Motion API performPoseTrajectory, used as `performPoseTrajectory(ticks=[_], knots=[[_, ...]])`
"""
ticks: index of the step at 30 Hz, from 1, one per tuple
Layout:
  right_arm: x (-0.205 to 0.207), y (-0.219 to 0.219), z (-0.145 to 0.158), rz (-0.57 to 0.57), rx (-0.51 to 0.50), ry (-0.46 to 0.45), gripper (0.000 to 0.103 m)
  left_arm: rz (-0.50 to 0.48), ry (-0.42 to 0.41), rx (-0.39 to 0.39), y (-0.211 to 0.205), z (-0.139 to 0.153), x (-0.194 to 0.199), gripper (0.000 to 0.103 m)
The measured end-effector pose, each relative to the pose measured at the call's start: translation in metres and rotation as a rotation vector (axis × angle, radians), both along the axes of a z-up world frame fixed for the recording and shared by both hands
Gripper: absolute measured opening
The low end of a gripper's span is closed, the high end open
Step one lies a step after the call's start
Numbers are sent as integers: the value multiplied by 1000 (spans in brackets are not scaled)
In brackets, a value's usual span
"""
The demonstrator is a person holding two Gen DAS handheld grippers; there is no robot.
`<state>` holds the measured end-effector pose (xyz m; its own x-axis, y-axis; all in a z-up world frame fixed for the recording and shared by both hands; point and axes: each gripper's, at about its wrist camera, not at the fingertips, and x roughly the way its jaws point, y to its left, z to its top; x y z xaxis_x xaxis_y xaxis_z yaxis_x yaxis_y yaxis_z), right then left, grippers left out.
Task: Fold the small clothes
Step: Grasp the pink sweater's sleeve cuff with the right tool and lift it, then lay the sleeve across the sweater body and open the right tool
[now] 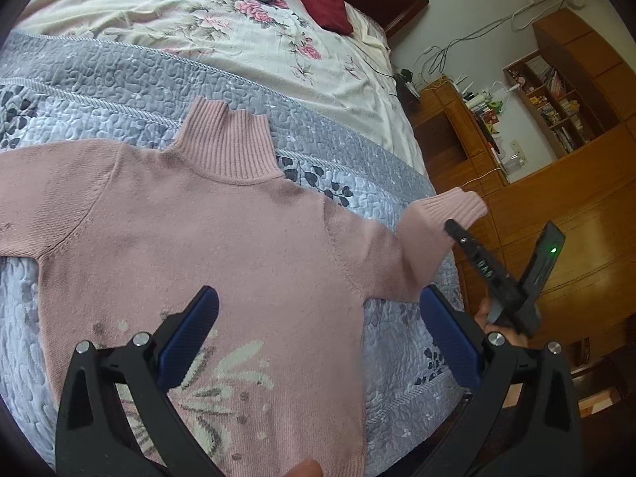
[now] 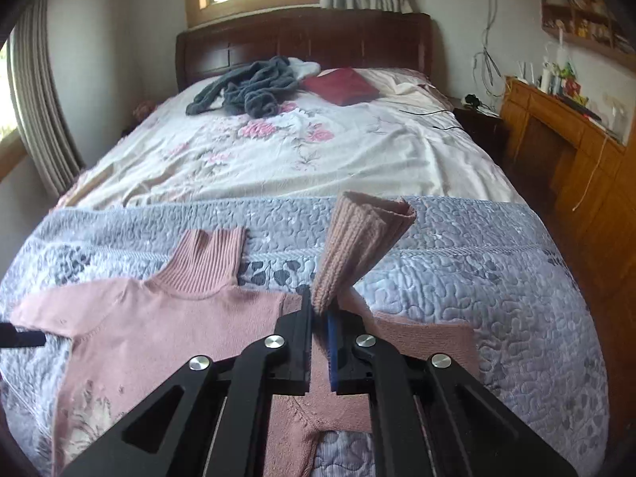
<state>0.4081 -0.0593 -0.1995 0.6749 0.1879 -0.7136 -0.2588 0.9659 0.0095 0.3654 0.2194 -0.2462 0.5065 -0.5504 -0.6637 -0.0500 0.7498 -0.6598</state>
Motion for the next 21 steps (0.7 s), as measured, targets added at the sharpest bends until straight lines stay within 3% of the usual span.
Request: performPoseTrajectory(ticks=[7,11,13,17,21], knots=[[-24,86,-85,135,-242,46,6,-35,63,-151,-9,-40,48,100],[-38,112,-137,205,-367,90,6,-44,115,-191,-18,-71,76,100],[-46,117,-155,233,-395,126,16,-47,152,-219,-23,-90,90,100],[-75,111,-146,253,-371,84,48,-73,240,-232,-39,-129,109,100],[-104,88,-123,219,-253,101,48,-84,327,-241,-58,-166,119,100]])
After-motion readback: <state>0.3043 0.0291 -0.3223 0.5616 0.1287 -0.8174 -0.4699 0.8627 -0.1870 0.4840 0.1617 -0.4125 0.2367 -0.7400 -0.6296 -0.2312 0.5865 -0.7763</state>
